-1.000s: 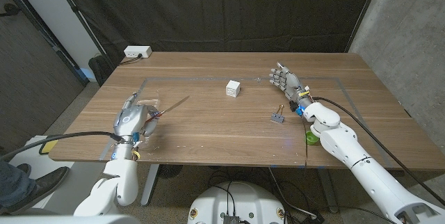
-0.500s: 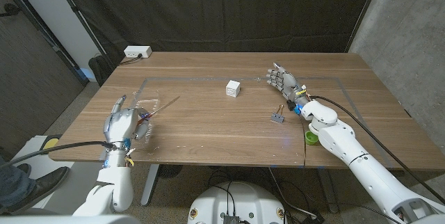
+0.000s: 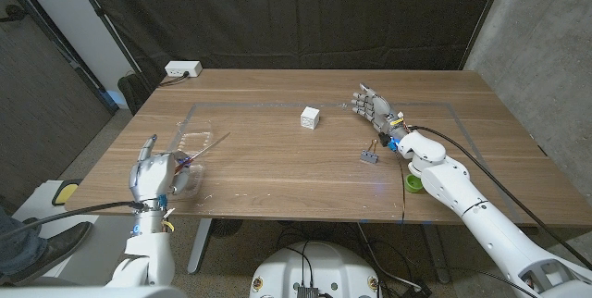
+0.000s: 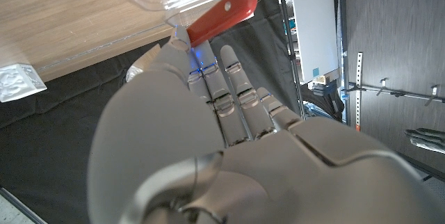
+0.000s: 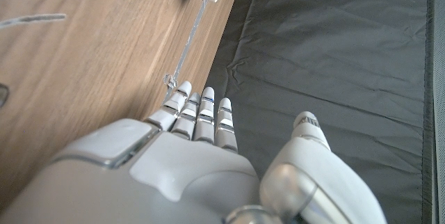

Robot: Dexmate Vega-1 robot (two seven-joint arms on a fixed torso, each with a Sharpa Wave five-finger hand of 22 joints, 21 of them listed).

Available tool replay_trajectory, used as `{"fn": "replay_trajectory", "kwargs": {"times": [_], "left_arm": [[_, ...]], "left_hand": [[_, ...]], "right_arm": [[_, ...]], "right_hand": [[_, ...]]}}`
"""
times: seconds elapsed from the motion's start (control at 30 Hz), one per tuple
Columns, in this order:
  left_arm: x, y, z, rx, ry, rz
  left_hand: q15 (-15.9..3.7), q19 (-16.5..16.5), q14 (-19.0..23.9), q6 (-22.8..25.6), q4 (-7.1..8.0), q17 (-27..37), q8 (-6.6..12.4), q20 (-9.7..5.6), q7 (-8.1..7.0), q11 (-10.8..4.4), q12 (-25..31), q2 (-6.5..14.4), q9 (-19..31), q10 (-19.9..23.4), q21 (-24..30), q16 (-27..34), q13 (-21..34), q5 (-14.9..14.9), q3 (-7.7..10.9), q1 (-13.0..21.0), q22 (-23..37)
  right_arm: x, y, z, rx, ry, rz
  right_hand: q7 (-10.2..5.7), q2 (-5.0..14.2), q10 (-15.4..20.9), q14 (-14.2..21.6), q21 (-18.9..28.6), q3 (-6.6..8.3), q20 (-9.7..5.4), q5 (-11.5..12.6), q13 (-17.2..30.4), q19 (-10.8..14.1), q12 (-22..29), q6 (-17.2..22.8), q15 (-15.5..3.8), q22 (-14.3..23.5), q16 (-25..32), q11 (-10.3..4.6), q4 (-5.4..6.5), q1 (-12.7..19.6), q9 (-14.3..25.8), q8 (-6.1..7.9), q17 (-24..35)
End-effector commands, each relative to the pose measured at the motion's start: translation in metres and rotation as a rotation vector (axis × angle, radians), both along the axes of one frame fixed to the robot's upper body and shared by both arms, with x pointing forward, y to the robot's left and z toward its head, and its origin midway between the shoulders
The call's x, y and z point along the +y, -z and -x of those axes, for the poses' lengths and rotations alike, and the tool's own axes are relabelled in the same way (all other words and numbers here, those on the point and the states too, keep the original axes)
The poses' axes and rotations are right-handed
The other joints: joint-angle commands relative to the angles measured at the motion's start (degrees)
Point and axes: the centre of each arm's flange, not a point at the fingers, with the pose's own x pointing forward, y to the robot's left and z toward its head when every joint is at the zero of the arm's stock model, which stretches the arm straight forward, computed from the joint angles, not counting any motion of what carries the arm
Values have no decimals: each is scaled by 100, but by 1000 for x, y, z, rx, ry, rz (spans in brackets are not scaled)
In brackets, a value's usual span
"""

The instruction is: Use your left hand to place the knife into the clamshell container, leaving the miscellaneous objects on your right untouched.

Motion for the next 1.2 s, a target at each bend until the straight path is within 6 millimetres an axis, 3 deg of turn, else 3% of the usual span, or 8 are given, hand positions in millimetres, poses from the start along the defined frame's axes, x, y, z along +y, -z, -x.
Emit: {"fn": "replay_trajectory", "kwargs": {"times": [0.03, 0.43, 0.83, 1.2], "left_arm": [[5, 19, 0, -52, -54, 4], [12, 31, 8, -110, -99, 57], [24, 30, -7, -100, -89, 60], [19, 35, -15, -96, -65, 75]], "left_hand": [[-592, 43, 55, 178, 399, 7, 31, -14, 102, -219, 7, 38, 1, 300, 13, 33, 0, 23, 434, 37, 4], [-585, 47, 58, 185, 411, 6, 42, -18, 98, -212, -22, 28, -14, 306, 5, 18, -14, 21, 469, 15, 5], [-565, 43, 15, 173, 431, -11, 60, -22, 99, -162, -71, 4, -9, 308, -5, -25, -51, 18, 514, -23, 6], [-553, -5, -72, 162, 452, -38, 55, -19, 75, -175, -146, -34, -39, 309, -24, -78, -129, 14, 564, -70, 7]], "right_arm": [[6, -2, -2, 13, -1, 19], [11, -2, -5, 24, -2, 27], [14, -8, -6, 11, 0, 40], [17, -9, -6, 17, 5, 40]], "right_hand": [[2, 44, 37, 1, -8, -26, 18, 43, 29, 57, -10, -2, 34, 18, -3, -3, -2, 22, 34, 16, 13], [0, 54, 34, 2, -22, -28, 16, 42, 29, 66, -12, -3, 33, 19, -2, 10, 0, 21, 34, 15, 14], [-8, 53, 32, -2, -40, -34, 19, 40, 29, 71, -12, -3, 33, 19, -4, -9, -2, 21, 34, 15, 13], [-8, 52, 29, -7, -55, -40, 17, 39, 29, 76, -14, -5, 35, 20, -7, -2, -3, 19, 34, 15, 13]]}}
